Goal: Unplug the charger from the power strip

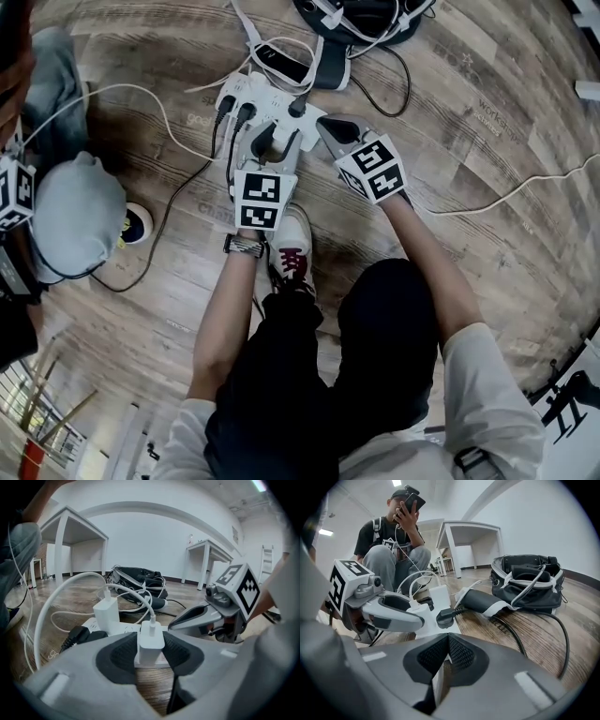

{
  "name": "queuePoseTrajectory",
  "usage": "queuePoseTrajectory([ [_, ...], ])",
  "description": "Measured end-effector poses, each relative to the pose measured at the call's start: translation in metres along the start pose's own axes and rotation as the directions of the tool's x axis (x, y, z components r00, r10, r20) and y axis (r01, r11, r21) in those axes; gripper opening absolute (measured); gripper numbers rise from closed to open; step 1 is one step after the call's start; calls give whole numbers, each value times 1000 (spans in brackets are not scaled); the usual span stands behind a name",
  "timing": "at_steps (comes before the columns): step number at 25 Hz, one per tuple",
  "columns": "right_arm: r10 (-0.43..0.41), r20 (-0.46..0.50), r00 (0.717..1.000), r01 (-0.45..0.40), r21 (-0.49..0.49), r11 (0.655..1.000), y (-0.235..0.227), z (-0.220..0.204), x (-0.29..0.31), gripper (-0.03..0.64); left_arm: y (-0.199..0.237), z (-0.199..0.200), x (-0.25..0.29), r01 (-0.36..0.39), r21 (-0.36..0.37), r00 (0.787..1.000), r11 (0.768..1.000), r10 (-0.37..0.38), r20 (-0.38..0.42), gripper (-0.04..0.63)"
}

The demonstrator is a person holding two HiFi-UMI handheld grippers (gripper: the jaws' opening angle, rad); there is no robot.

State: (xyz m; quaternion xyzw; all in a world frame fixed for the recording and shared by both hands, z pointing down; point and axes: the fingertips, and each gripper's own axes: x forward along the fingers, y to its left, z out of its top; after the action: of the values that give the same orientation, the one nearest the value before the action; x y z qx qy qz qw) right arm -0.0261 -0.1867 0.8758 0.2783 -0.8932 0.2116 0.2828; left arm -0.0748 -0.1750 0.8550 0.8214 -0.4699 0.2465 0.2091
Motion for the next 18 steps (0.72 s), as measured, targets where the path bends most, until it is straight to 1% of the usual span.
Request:
queuePoseTrajectory([
  [3, 5, 4, 1000, -5, -1, 1000, -1, 0, 0, 2, 0, 2, 1, -19, 27, 1000, 999, 19, 4, 152],
  [7, 9, 8, 1000, -9, 4, 1000, -1, 0, 0, 2, 0, 1, 4, -40, 54, 999, 998, 41, -7, 149],
  [10, 9, 8, 1000, -9, 18, 1000, 0, 0, 0, 2, 0, -1, 5, -34, 67, 999, 997, 36, -17, 146],
  [14, 6, 12, 1000, -7, 26, 1000, -1, 1, 1, 2, 0, 1, 5, -15, 40, 1000, 999, 15, 2, 144],
  [18, 8, 20, 1000, -9, 23, 1000, -1, 2, 2, 2, 1, 0, 5, -2, 9, 1000, 1000, 2, 0, 144],
])
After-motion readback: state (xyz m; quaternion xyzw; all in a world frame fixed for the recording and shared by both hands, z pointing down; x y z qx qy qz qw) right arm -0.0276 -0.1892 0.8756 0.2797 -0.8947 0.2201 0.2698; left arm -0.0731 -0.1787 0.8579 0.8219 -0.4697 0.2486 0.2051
